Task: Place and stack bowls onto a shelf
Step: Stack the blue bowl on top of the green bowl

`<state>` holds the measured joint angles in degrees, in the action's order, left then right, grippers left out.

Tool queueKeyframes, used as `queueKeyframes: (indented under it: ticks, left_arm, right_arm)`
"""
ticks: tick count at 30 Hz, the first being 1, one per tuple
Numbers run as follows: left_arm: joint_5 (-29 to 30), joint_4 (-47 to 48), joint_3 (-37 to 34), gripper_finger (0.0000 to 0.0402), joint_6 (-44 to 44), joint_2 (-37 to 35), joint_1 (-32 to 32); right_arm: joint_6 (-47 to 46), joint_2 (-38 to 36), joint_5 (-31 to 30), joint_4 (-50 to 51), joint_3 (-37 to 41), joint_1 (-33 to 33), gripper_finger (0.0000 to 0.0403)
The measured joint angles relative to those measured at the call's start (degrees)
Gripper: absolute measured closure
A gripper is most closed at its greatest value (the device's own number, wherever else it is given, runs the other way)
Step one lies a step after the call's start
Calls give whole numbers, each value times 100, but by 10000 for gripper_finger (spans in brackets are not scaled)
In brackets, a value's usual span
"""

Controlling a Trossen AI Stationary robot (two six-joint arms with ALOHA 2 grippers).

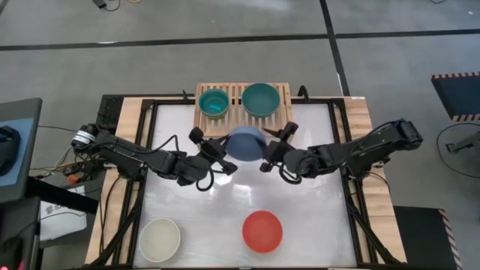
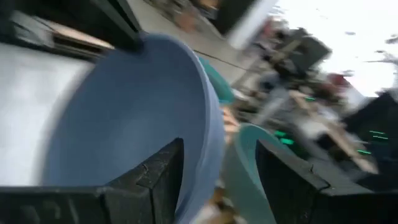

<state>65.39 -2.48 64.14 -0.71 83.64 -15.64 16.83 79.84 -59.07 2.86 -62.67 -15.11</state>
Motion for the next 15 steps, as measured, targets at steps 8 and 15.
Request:
queueKeyframes:
  ticks: [8,15]
  left_arm:
    - [-574,-919,-2,401,540,0,0]
    - [-869,-962,-2,401,564,0,-7]
  right_arm:
    - [613,237,-828,-180,6,0,232]
    - [596,233,-741,-232,-3,31,330]
